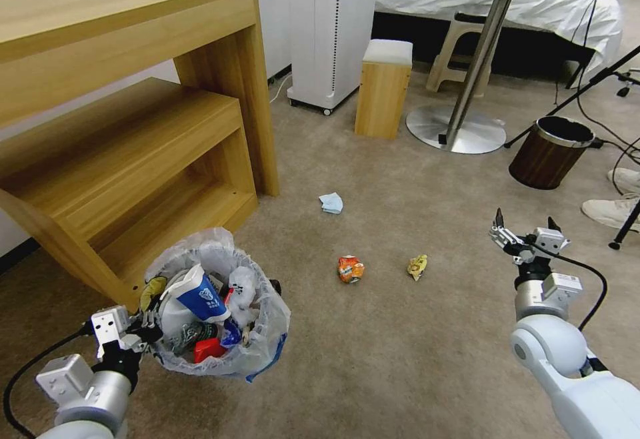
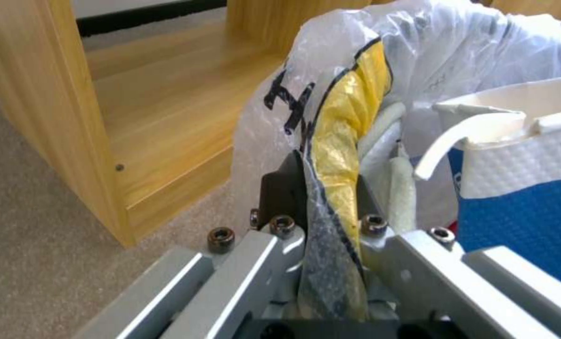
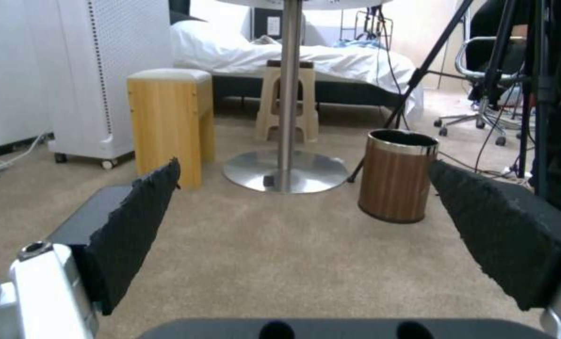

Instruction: Pick up the trash bin and place the garbage on the floor into it.

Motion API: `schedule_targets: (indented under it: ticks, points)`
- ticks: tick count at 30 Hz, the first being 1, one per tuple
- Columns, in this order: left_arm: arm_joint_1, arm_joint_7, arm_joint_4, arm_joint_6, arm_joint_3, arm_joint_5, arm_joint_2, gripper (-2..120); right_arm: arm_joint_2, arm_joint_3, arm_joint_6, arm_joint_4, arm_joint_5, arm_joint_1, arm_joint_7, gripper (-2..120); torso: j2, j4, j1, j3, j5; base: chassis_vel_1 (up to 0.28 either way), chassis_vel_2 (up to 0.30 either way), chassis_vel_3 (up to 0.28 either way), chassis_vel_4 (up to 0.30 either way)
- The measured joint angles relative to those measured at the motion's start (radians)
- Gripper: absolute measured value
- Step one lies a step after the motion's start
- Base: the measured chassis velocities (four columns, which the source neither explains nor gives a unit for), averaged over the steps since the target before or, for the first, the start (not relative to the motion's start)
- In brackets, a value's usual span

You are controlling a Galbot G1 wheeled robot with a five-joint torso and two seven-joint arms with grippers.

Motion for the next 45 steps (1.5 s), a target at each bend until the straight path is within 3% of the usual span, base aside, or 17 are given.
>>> schedule_targets:
  ticks: [34, 45]
  points:
    - [-0.014, 0.005, 0.018, -0.008, 0.0, 0.022, -0.003, 3, 0.005, 0.018, -0.005, -0.001, 0.004, -0.025, -0.021, 100, 0.0, 0.0, 0.0, 0.0, 0.0, 0.0, 0.0, 0.0, 0.0]
    - [-0.016, 0.004, 0.019, -0.008, -0.001, 0.02, -0.003, 3, 0.008, 0.015, -0.004, -0.003, 0.003, -0.029, -0.021, 100, 0.0, -0.0001, 0.0, 0.0, 0.0, -0.135, 0.116, 0.113, -0.134]
